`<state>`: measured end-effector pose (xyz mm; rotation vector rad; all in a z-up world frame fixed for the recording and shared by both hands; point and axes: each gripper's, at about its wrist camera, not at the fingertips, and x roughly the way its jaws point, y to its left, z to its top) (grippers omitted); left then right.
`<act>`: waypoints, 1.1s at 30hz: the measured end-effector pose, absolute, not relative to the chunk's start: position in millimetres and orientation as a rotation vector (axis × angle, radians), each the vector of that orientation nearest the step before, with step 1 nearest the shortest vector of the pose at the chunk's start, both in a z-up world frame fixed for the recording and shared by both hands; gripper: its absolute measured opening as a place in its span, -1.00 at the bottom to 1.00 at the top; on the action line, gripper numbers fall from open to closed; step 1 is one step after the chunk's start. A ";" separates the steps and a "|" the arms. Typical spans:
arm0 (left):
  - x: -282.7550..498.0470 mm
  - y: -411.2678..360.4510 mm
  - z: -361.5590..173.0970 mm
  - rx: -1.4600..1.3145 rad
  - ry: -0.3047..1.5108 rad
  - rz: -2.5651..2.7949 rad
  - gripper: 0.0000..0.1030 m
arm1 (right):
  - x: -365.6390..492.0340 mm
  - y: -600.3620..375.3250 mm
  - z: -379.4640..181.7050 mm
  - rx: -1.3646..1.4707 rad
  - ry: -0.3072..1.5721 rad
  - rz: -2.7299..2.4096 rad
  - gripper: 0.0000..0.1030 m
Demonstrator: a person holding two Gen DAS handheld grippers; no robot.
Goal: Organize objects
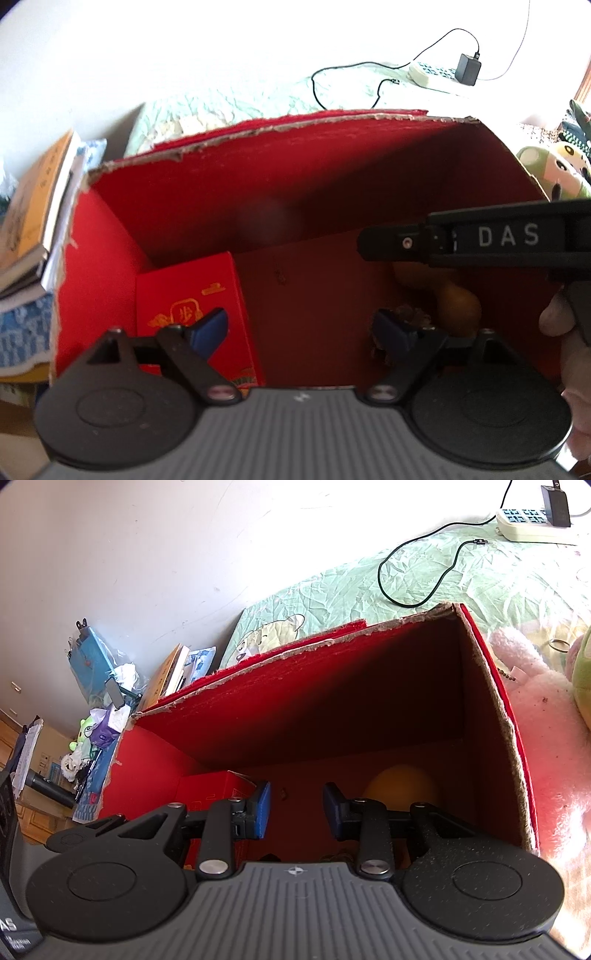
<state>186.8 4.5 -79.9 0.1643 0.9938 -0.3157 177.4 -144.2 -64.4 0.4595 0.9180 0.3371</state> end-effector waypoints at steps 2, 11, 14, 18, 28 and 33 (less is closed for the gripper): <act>186.2 6.4 -79.1 0.160 0.990 -0.311 0.68 | 177.6 -144.1 -64.0 0.459 0.917 0.339 -0.32; 177.7 8.6 -76.5 0.183 0.954 -0.283 0.66 | 177.1 -144.6 -63.2 0.461 0.907 0.343 -0.33; 172.8 12.3 -75.2 0.188 0.948 -0.278 0.66 | 176.4 -144.3 -62.6 0.460 0.903 0.344 -0.33; 171.1 11.7 -75.2 0.201 0.936 -0.264 0.65 | 175.5 -143.7 -62.4 0.460 0.897 0.344 -0.33; 170.1 12.0 -73.6 0.209 0.926 -0.240 0.65 | 174.7 -144.4 -61.4 0.462 0.881 0.347 -0.33; 170.8 12.7 -73.0 0.205 0.924 -0.220 0.65 | 174.6 -143.9 -61.0 0.457 0.878 0.366 -0.33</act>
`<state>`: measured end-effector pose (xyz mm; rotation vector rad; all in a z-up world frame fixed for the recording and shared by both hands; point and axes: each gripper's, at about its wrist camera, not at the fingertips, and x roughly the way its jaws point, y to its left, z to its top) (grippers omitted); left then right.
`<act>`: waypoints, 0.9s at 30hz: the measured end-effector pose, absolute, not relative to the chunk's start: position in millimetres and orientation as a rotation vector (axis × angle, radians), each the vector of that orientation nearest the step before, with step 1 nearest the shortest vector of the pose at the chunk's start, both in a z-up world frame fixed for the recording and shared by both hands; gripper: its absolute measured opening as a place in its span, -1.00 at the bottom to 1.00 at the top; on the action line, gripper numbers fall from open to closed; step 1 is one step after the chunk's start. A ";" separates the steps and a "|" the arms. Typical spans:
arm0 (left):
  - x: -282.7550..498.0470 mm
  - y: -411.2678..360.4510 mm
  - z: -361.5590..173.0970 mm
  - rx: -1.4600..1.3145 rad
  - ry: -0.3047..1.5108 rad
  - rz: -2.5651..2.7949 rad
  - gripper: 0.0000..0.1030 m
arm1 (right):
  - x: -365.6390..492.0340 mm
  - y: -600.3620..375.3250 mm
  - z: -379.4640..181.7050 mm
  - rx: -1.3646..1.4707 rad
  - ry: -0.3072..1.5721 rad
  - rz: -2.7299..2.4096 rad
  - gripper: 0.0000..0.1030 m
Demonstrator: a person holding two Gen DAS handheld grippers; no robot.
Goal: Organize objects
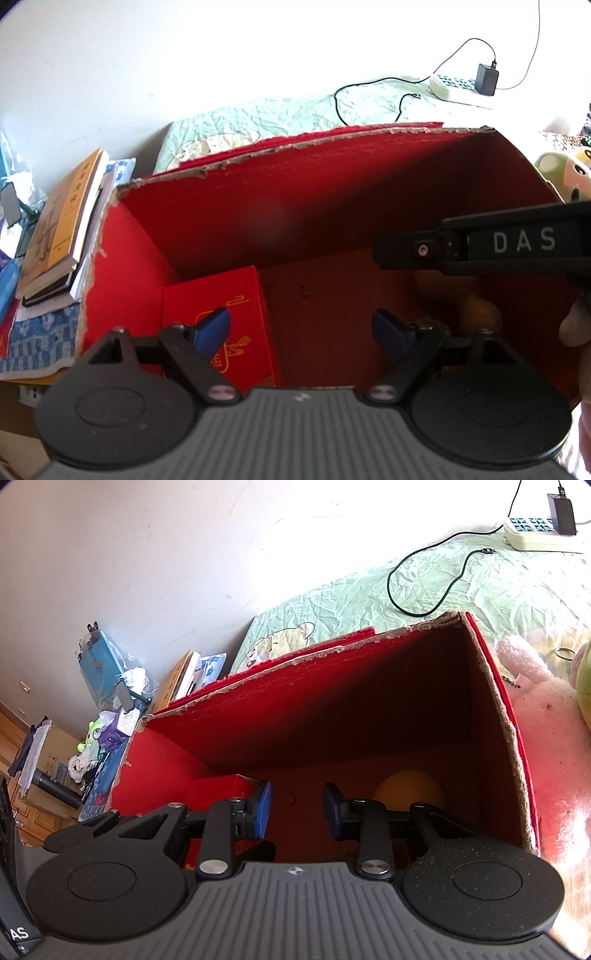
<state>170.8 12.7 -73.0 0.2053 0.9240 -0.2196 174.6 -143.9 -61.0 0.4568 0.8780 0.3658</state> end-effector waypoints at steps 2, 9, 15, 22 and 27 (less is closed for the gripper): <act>171.5 13.1 -72.8 0.201 0.926 -0.206 0.65 | 174.9 -143.7 -60.7 0.454 0.878 0.376 -0.32; 172.5 13.1 -72.4 0.198 0.925 -0.132 0.65 | 174.8 -143.3 -60.1 0.457 0.885 0.381 -0.33; 174.7 12.0 -72.3 0.207 0.936 -0.074 0.65 | 173.7 -144.1 -60.0 0.455 0.884 0.401 -0.32; 176.1 12.8 -73.8 0.209 0.945 -0.048 0.65 | 172.6 -144.3 -59.2 0.451 0.870 0.420 -0.32; 176.0 13.5 -73.7 0.213 0.939 -0.076 0.67 | 172.2 -143.7 -58.8 0.456 0.872 0.401 -0.32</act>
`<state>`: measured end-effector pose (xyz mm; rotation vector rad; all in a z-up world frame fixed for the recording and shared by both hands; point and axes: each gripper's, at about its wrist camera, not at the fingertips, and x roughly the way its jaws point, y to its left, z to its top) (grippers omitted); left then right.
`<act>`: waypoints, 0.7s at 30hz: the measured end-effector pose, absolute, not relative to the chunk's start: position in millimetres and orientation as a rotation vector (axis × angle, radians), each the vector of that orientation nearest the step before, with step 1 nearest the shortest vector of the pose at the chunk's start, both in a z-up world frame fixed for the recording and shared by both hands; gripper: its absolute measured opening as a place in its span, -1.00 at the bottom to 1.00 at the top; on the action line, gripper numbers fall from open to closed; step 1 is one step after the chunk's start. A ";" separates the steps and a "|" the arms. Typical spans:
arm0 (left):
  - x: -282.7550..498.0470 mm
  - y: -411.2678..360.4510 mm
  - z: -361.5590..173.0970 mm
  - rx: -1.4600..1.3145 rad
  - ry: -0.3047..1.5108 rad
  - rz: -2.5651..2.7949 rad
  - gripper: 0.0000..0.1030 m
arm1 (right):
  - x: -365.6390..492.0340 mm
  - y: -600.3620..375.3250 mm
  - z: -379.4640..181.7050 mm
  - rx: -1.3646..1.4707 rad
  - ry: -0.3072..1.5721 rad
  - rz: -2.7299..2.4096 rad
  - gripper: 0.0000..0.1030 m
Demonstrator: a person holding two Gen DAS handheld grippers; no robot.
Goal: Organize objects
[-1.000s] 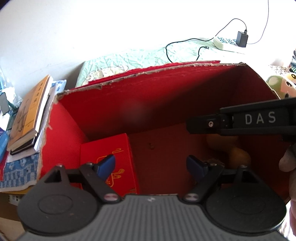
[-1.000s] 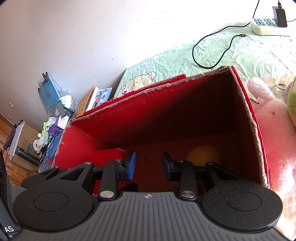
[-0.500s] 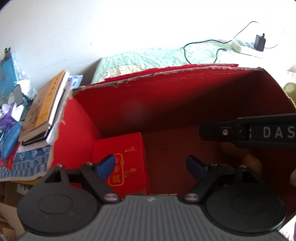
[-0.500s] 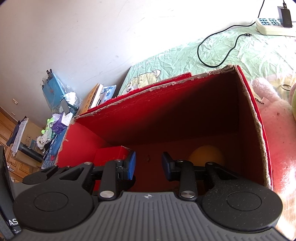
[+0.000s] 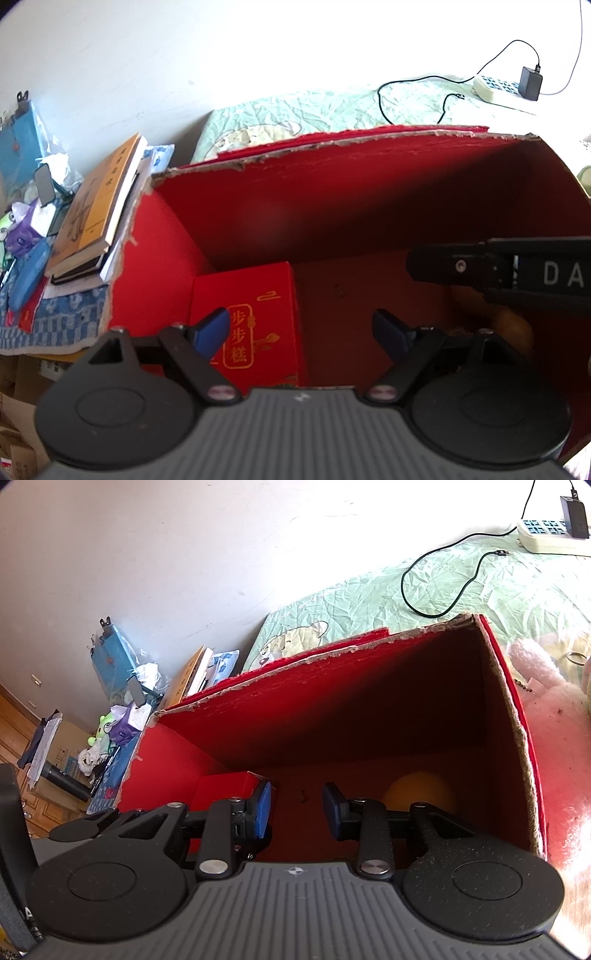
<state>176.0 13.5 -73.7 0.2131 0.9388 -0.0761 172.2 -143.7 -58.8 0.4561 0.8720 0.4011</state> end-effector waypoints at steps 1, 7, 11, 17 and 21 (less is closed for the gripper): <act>175.5 13.1 -73.6 0.219 0.935 -0.081 0.68 | 172.3 -143.7 -59.0 0.458 0.875 0.395 -0.32; 175.1 11.5 -73.5 0.236 0.929 -0.112 0.71 | 175.0 -144.3 -60.5 0.470 0.900 0.373 -0.32; 175.0 10.4 -73.5 0.248 0.928 -0.130 0.71 | 173.4 -144.3 -60.3 0.463 0.890 0.385 -0.32; 173.3 9.5 -73.3 0.254 0.915 -0.143 0.72 | 169.8 -145.1 -59.6 0.463 0.871 0.358 -0.32; 173.1 10.7 -72.8 0.248 0.909 -0.149 0.76 | 171.1 -144.5 -59.7 0.462 0.873 0.357 -0.32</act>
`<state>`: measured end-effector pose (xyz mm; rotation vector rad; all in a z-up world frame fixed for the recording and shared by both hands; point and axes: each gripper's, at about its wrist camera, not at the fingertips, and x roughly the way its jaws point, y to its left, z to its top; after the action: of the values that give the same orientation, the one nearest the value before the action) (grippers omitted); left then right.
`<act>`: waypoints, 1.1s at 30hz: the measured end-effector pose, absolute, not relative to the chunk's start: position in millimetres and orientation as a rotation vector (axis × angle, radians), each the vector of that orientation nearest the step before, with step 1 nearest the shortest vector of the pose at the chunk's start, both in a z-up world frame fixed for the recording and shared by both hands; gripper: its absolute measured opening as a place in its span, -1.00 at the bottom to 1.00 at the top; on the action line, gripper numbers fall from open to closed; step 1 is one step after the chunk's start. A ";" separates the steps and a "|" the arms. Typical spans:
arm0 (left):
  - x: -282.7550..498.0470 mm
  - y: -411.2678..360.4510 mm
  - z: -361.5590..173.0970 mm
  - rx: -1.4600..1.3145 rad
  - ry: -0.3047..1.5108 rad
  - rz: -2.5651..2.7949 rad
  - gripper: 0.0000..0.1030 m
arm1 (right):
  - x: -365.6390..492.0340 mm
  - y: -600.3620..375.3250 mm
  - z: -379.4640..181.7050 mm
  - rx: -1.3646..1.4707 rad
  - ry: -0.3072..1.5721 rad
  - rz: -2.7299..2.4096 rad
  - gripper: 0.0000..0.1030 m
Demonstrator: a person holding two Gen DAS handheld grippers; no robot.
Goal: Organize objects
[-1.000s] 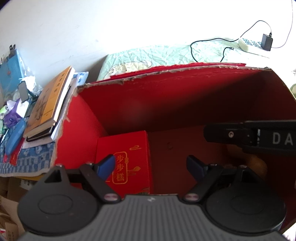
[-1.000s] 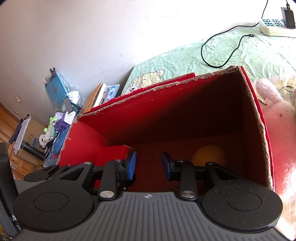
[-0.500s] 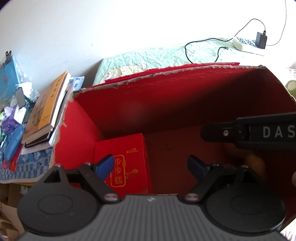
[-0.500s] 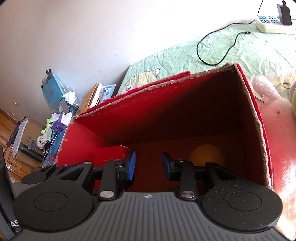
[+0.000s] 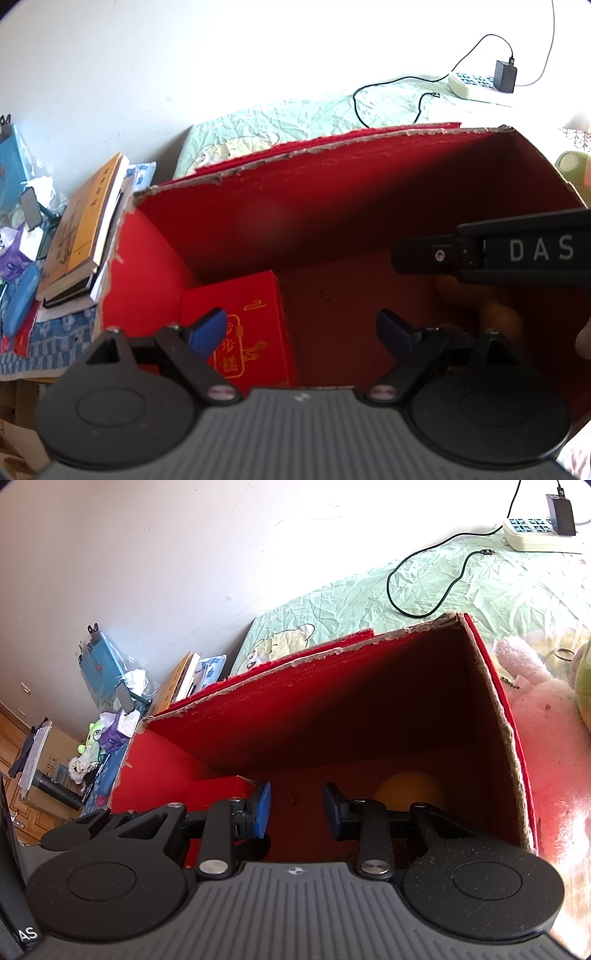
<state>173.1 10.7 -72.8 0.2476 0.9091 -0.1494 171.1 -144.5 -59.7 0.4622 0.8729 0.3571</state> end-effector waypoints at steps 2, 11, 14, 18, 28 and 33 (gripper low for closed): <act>173.1 11.7 -72.0 0.239 0.906 -0.149 0.77 | 171.7 -145.0 -60.2 0.463 0.874 0.354 -0.32; 172.7 11.0 -70.6 0.242 0.902 -0.144 0.78 | 173.3 -145.5 -61.0 0.468 0.883 0.365 -0.32; 173.3 11.1 -70.8 0.238 0.908 -0.131 0.78 | 173.2 -144.9 -60.9 0.467 0.892 0.361 -0.32; 173.9 11.3 -71.1 0.236 0.916 -0.131 0.77 | 173.1 -143.5 -60.8 0.462 0.902 0.357 -0.32; 174.4 10.8 -71.9 0.248 0.909 -0.116 0.77 | 178.2 -142.1 -63.0 0.452 0.960 0.372 -0.32; 173.5 10.4 -71.6 0.254 0.901 -0.115 0.76 | 177.8 -141.9 -63.6 0.450 0.958 0.371 -0.32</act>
<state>173.5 10.4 -71.6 0.2537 0.9006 -0.1150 177.8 -141.9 -63.6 0.4500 0.9578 0.3713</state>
